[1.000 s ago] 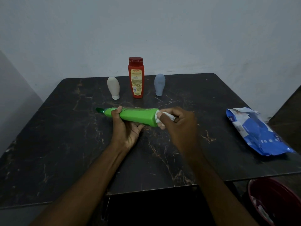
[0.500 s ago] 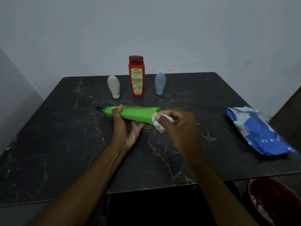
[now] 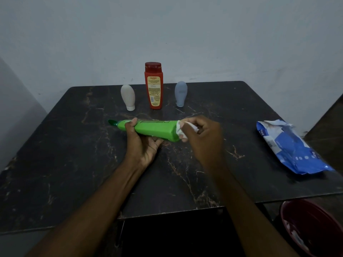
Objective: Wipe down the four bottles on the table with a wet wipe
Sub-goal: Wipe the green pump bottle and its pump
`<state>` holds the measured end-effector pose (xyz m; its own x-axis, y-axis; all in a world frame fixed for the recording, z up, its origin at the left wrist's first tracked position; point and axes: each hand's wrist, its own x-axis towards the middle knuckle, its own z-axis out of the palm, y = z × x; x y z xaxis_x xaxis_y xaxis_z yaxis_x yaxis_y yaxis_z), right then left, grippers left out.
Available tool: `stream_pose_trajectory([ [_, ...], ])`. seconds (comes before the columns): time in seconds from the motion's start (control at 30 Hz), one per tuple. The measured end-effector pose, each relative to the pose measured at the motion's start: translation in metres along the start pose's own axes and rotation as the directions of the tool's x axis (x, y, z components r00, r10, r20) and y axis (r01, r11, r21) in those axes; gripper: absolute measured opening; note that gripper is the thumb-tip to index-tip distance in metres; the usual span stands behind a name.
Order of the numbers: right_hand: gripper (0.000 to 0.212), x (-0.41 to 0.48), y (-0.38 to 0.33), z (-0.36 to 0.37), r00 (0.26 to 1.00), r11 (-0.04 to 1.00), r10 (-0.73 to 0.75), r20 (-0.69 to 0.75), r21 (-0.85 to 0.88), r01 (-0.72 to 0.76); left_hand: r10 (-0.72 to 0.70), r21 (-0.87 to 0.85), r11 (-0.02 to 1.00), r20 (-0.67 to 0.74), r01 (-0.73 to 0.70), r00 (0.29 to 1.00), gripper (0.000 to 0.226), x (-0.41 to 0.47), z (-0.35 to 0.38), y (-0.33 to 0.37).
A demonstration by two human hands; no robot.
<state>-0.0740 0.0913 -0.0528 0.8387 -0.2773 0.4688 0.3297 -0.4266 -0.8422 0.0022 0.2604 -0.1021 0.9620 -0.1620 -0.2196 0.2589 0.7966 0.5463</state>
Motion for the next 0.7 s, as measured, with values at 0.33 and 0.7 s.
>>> stream_pose_trajectory([
  [0.33, 0.005, -0.023, -0.001, 0.003, 0.996, 0.994, 0.061, 0.066, 0.085, -0.067, 0.004, -0.021, 1.0, 0.019, -0.004, 1.0, 0.058, 0.001, -0.001, 0.0],
  [0.7, 0.015, -0.025, 0.006, 0.002, 0.999, 0.999, 0.041, 0.018, 0.005, -0.041, 0.001, -0.038, 0.999, -0.007, -0.001, 1.0, 0.051, -0.003, 0.005, 0.001],
])
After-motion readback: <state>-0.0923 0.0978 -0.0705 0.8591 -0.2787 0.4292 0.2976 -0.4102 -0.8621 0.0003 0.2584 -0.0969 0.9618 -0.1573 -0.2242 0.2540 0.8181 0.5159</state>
